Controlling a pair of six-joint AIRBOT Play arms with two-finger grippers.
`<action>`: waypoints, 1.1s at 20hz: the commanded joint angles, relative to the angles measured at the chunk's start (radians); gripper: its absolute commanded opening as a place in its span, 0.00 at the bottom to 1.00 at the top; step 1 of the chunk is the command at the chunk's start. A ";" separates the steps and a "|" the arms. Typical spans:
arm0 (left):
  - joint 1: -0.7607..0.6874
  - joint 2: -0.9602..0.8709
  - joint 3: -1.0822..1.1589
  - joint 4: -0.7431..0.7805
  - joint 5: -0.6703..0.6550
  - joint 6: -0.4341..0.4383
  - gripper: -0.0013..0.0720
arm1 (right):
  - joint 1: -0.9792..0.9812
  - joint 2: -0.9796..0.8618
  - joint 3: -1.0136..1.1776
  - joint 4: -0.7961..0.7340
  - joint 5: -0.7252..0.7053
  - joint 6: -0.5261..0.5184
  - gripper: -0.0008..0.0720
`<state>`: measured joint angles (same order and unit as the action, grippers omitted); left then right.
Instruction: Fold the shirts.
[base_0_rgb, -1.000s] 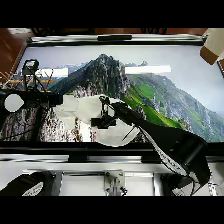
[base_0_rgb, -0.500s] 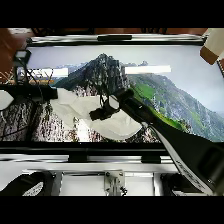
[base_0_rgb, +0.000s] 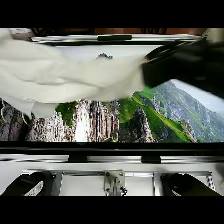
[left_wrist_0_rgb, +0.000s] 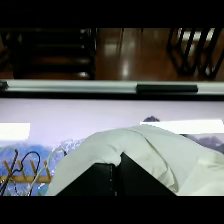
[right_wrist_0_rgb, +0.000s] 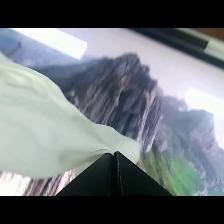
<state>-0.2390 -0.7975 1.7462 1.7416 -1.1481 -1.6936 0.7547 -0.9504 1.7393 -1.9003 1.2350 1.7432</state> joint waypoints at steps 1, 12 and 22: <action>0.007 0.088 0.073 -0.039 -0.031 -0.013 0.06 | 0.000 0.165 0.036 -0.073 -0.027 0.099 0.08; 0.008 0.010 -0.124 -0.035 -0.162 -0.013 0.06 | -0.027 -0.060 0.035 -0.381 0.365 0.042 0.08; 0.010 -0.704 -0.162 -0.032 0.053 -0.011 0.06 | -0.698 -0.700 0.035 0.493 -0.087 0.043 0.08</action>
<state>-0.2306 -1.2915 1.5703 1.7180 -1.1831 -1.7054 0.2104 -1.4792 1.7729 -1.7149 1.3418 1.7878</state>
